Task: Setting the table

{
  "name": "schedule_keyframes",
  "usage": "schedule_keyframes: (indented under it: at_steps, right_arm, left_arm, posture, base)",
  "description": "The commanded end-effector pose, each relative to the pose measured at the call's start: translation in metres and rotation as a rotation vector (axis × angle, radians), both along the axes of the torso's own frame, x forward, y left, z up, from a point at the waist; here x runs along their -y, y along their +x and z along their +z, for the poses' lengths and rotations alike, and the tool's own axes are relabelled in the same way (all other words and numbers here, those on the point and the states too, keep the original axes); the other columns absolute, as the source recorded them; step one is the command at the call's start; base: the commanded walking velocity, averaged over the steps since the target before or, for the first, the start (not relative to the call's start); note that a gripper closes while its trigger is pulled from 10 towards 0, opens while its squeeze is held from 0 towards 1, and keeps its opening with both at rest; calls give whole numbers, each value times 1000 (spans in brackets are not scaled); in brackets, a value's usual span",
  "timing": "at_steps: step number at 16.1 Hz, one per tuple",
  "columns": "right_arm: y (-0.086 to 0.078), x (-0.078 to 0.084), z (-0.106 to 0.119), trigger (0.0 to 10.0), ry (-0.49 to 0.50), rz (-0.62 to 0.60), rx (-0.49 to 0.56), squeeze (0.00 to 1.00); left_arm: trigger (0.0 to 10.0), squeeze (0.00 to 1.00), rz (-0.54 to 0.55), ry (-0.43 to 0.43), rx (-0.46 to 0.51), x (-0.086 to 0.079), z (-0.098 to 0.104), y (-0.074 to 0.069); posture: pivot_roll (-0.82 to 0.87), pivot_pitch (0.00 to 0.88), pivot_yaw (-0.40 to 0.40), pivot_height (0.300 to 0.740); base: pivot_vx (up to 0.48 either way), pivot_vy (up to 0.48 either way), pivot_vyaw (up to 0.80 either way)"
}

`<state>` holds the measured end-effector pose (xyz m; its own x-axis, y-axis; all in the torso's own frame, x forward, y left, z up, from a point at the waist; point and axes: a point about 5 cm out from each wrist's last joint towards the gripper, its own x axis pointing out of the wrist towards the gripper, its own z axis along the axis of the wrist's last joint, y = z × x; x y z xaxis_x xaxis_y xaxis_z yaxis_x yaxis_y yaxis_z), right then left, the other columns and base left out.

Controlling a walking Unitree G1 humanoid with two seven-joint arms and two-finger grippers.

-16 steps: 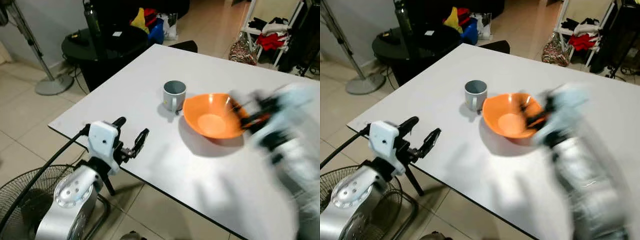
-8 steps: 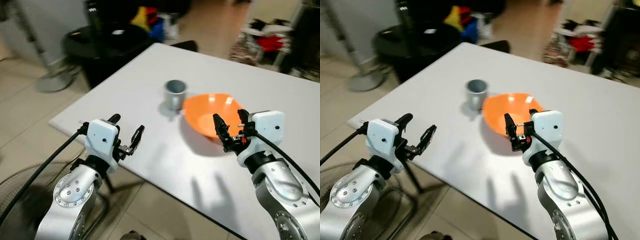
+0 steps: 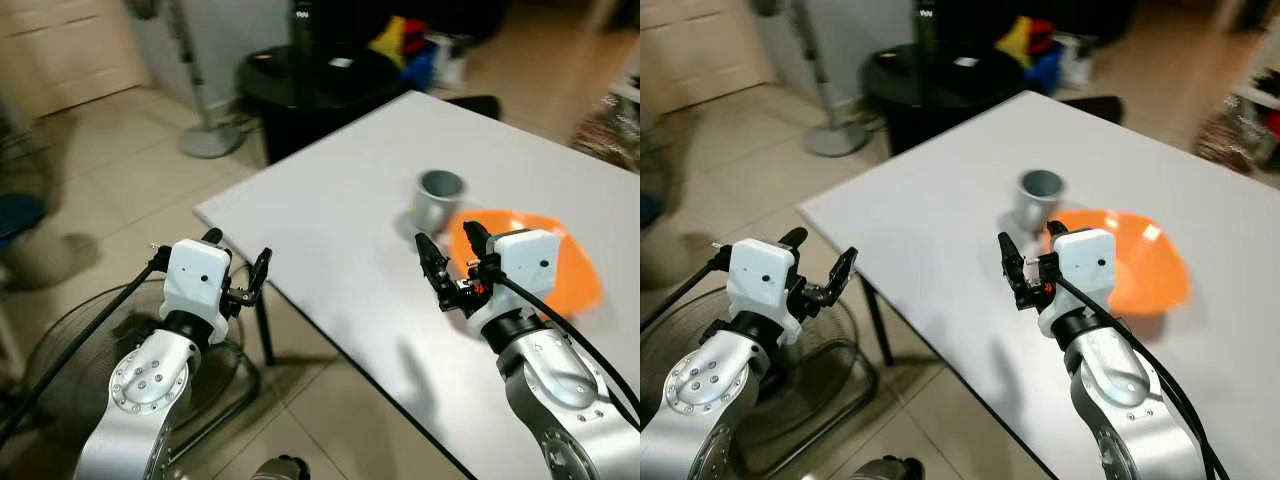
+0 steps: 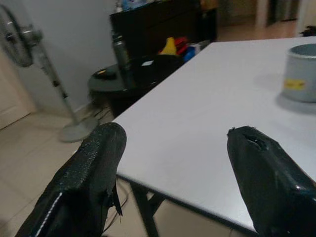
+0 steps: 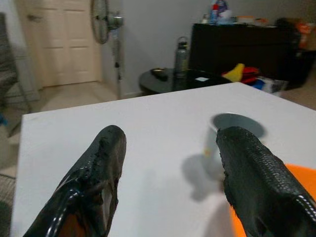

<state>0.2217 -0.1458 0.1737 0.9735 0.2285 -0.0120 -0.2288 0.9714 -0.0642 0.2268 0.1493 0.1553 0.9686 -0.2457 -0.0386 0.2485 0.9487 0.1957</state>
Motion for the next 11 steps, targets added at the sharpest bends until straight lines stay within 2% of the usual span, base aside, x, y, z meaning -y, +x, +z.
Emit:
schedule_keyframes:
  at_steps: [1, 3, 5, 7, 11]
  right_arm:
    - [1, -4, 1, 10000, 30, 2, 12, 0]
    - [1, -2, -1, 10000, 53, -20, 5, 0]
    - [1, 0, -3, 10000, 68, -42, 1, 0]
    - [1, 1, -2, 10000, 77, -54, 9, 0]
    - [-1, 1, -5, 10000, 82, -51, -14, 0]
  left_arm:
    - [10000, 0, -7, 7, -5, 3, 2, 2]
    - [10000, 0, -4, 25, -4, 3, 1, 0]
    - [10000, 0, 9, 6, -9, 2, 0, 0]
    - [10000, 0, 65, 38, 15, -3, -1, 5]
    - [10000, 0, 50, 19, 41, -1, 2, 6]
  posture:
    - [133, 0, 41, 740]
    - [133, 0, 44, 740]
    - [130, 0, 47, 740]
    - [110, 0, 61, 740]
    - [100, 0, 65, 740]
  base:
    - [0, 0, 800]
    - [0, 0, 800]
    - [0, 0, 800]
    - [0, 0, 800]
    - [0, 0, 800]
